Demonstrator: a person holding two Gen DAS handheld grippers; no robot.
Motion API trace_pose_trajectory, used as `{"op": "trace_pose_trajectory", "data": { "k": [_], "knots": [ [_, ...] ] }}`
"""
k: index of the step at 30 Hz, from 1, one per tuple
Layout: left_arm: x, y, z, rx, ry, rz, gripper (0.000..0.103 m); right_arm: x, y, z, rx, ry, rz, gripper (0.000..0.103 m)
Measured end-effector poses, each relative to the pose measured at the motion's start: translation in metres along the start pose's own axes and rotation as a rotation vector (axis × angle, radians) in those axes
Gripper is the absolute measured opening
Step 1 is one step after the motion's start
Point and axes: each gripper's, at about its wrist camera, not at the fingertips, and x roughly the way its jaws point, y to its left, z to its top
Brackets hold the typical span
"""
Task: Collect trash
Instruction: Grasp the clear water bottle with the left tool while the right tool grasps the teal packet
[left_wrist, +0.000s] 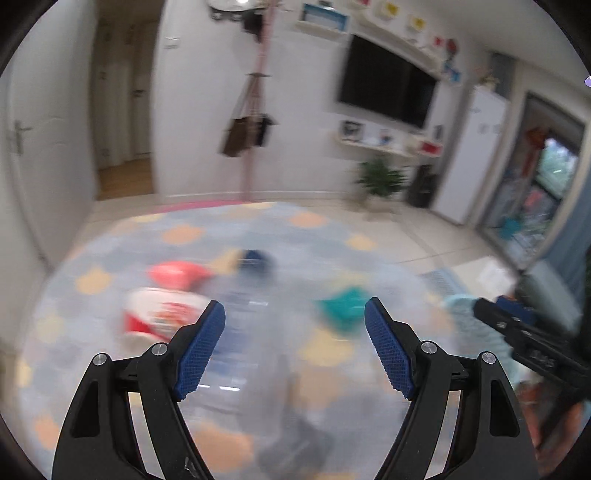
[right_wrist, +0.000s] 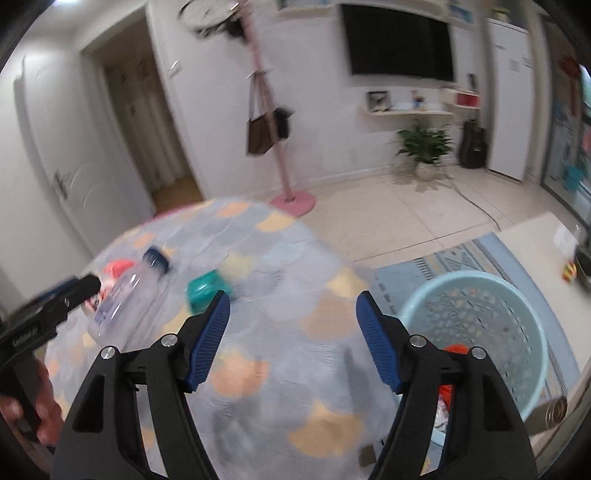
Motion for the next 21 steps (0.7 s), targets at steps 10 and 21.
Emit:
{"op": "trace_pose_trajectory", "data": {
  "k": [10, 21],
  "knots": [
    [0.044, 0.039, -0.008, -0.032, 0.159, -0.021, 0.069, 0.067, 0.060, 0.009, -0.167, 0.089, 0.043, 0.068],
    [0.071, 0.032, -0.021, 0.011, 0.231, -0.038, 0.067, 0.100, 0.076, 0.003, -0.251, 0.136, 0.079, 0.067]
  ]
}}
